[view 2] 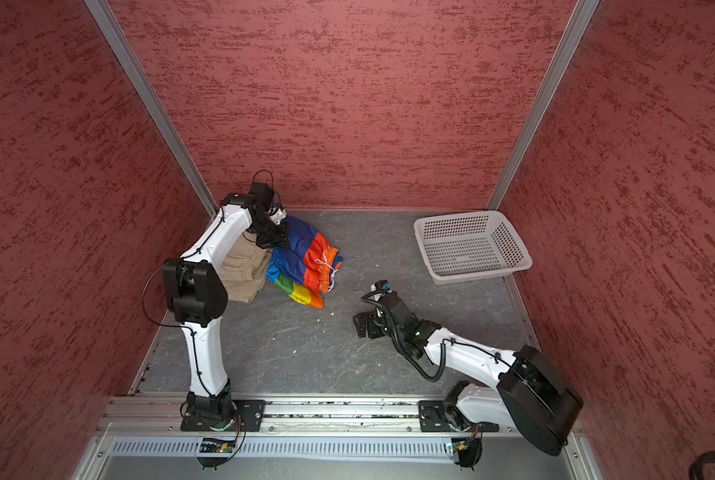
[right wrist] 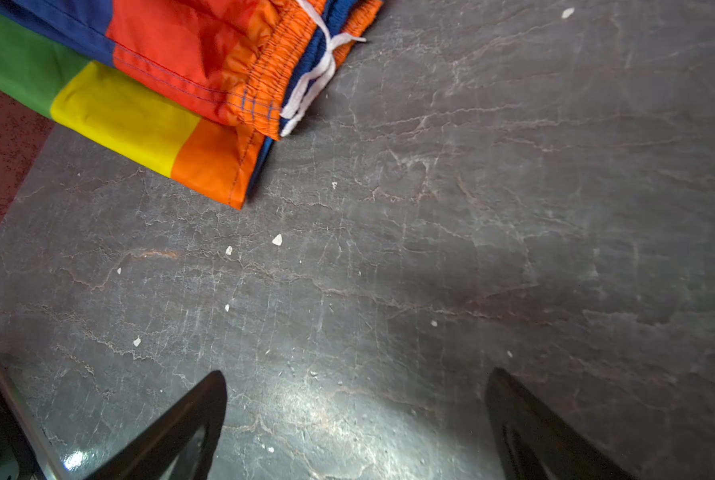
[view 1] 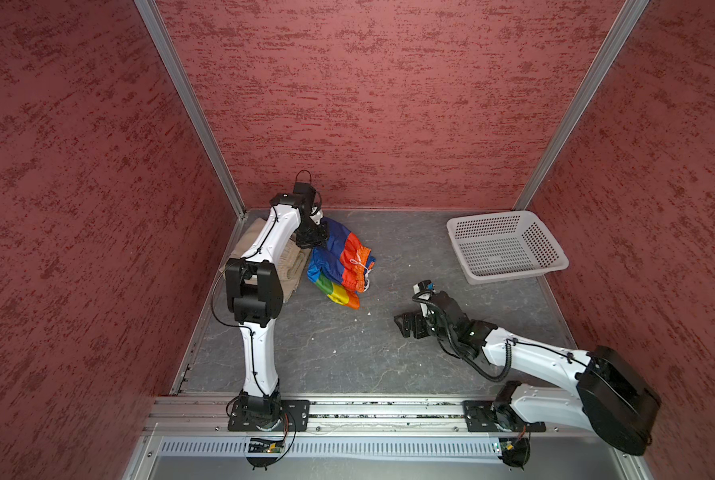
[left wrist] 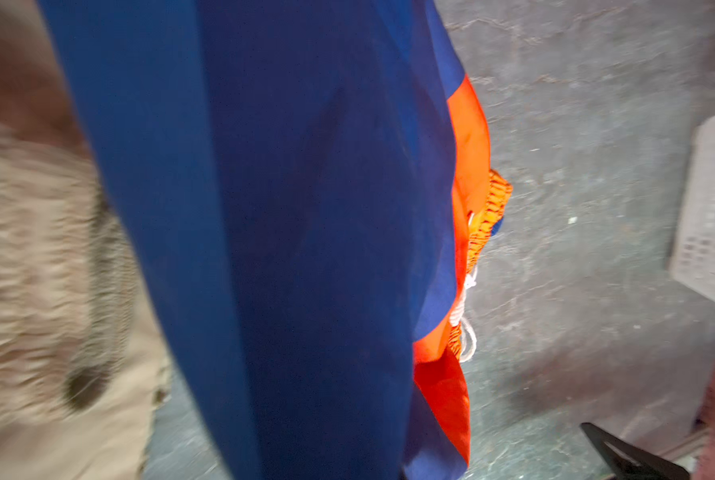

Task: Fold and stack the shorts
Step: 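Carry the rainbow shorts with the left gripper onto the beige shorts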

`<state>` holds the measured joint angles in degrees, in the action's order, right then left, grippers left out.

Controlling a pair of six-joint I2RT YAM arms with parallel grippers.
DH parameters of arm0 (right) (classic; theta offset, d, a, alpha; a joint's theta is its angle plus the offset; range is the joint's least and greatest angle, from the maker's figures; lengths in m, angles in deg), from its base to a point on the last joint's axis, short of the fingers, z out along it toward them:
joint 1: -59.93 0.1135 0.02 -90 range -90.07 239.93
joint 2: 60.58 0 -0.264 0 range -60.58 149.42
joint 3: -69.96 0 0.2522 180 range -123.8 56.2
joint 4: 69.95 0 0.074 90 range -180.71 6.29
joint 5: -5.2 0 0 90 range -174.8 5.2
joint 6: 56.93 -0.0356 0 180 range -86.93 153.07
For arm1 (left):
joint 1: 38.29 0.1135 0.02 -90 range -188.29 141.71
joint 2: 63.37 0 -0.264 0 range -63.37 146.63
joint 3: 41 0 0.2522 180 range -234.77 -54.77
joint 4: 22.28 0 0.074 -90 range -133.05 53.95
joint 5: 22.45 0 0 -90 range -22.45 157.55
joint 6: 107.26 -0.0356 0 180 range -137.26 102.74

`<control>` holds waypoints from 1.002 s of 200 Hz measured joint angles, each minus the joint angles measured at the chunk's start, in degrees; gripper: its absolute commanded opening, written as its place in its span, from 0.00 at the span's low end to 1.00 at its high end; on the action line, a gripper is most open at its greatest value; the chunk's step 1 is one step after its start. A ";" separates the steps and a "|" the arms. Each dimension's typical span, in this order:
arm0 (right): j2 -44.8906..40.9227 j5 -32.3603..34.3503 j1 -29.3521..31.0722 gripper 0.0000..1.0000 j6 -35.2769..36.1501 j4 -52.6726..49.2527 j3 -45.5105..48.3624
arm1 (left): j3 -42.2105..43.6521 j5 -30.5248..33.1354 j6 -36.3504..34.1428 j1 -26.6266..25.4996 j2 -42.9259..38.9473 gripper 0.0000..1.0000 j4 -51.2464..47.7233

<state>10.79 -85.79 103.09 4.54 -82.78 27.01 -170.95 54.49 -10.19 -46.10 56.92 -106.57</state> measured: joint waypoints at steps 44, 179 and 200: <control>2.16 -1.75 -0.37 0.98 -0.63 1.55 0.00 | -0.09 8.31 -2.23 2.47 -1.86 0.01 -1.84; 7.91 -5.27 -1.01 0.99 -2.60 4.04 0.00 | 2.03 28.02 -7.78 8.94 -4.46 0.33 2.60; 8.46 -5.51 -1.01 0.99 -2.82 4.24 0.00 | 2.01 30.38 -8.17 10.19 -4.15 0.60 3.78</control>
<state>19.25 -91.30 102.08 1.72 -78.54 27.01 -168.94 84.87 -18.36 -35.92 52.76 -102.79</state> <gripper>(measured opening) 0.984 0.471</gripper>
